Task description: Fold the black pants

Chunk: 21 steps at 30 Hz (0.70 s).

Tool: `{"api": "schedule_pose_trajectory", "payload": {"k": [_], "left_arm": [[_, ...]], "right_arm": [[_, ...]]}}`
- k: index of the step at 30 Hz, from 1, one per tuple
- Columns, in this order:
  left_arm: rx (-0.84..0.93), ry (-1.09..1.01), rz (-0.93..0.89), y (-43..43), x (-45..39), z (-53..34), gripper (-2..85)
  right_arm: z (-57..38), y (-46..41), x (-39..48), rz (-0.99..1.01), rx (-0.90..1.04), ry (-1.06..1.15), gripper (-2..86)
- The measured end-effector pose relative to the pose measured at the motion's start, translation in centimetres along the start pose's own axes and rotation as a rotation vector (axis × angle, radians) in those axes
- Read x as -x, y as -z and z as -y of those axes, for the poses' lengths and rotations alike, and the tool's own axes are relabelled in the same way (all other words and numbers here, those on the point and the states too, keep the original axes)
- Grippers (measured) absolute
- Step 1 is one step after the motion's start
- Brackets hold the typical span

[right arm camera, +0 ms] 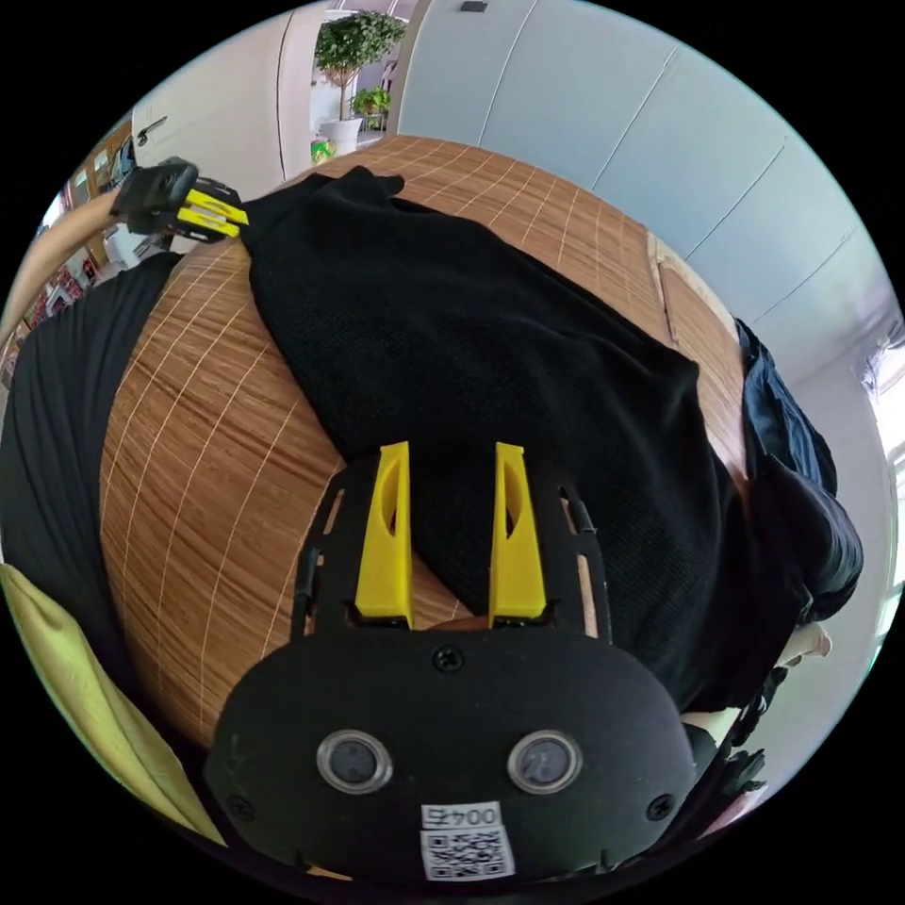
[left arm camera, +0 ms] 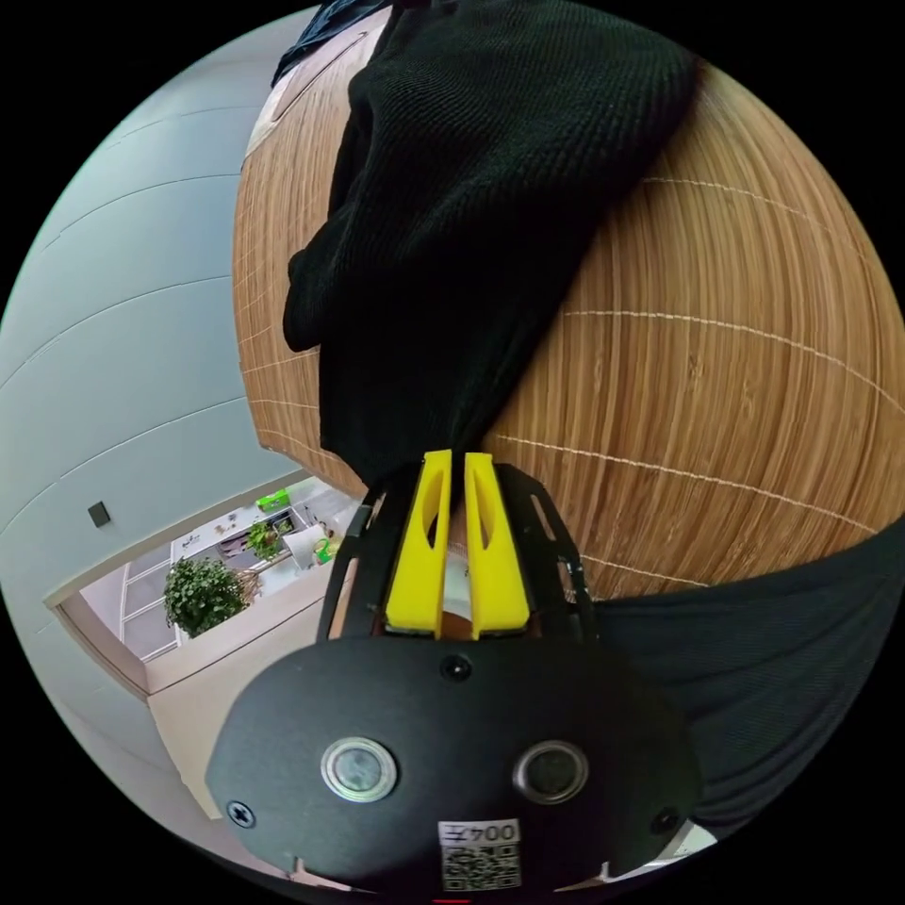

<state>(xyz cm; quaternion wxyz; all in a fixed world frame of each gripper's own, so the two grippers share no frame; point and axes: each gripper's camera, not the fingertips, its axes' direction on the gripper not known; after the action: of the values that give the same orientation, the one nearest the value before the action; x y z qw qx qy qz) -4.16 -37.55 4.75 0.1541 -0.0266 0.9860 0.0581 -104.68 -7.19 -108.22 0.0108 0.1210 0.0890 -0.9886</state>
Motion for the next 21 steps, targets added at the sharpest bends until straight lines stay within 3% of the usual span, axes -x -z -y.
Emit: {"api": "schedule_pose_trajectory", "payload": {"k": [6, 12, 15, 17, 19, 21], "left_arm": [[0.036, 0.124, -0.08, 1.1, 0.3, -0.3, 2.0], [0.069, 0.111, -0.03, 3.9, -6.0, -5.2, 2.6], [0.168, 0.073, 0.077, 3.4, -8.6, -6.2, 3.6], [0.183, 0.135, 0.042, 4.5, -7.9, -7.1, 4.4], [0.131, 0.239, 0.003, 7.6, -6.2, -8.0, 4.9], [-0.049, 0.373, -0.058, 13.4, -3.9, -8.0, 4.5]], "right_arm": [[4.0, 3.0, -0.9, 0.163, 0.045, -0.021, 1.1], [5.6, 7.4, 3.6, 0.083, 0.106, 0.15, 0.9], [6.2, 8.2, 5.3, 0.013, 0.062, 0.11, 2.5], [7.0, 8.8, 5.8, -0.02, 0.066, 0.095, 4.8], [8.9, 10.6, 6.1, -0.068, 0.112, 0.121, 9.9], [10.1, 12.8, 5.7, -0.092, 0.074, 0.09, 10.8]]}}
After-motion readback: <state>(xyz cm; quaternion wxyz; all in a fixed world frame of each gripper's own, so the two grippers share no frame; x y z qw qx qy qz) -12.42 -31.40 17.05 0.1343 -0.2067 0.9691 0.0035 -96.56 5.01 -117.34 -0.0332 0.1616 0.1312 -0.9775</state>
